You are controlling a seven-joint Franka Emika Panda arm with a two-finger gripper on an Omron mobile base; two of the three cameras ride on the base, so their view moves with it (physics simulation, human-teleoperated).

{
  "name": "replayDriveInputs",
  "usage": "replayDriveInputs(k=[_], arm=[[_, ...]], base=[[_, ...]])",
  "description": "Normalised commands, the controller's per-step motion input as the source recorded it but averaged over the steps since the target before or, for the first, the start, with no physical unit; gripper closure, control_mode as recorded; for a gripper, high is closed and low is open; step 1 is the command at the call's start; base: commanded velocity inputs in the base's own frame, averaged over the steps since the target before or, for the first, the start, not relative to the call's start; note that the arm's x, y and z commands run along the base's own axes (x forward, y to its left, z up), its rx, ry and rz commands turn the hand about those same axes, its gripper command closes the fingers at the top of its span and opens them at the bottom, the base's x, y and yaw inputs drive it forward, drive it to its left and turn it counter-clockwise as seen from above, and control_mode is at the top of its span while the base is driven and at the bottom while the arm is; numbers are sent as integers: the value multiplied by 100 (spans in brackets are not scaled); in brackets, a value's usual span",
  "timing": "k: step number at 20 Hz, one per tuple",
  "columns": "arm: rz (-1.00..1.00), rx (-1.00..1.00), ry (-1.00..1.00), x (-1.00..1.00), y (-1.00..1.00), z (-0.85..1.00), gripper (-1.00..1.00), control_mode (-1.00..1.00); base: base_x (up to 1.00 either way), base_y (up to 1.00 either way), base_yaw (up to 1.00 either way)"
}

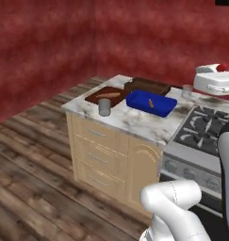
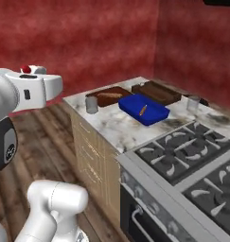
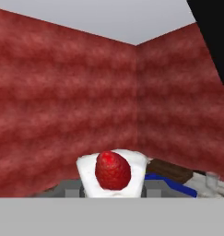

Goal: Take the cake and donut from the fridge and place them on the empty tray on the dining counter.

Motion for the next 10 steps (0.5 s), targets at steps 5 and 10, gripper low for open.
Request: replayDriveInputs(k=[5,10], arm=[[0,0,0,0,0,0,100,100],[0,0,0,0,0,0,100,100]], base=[[100,100,-27],[100,100,-34]])
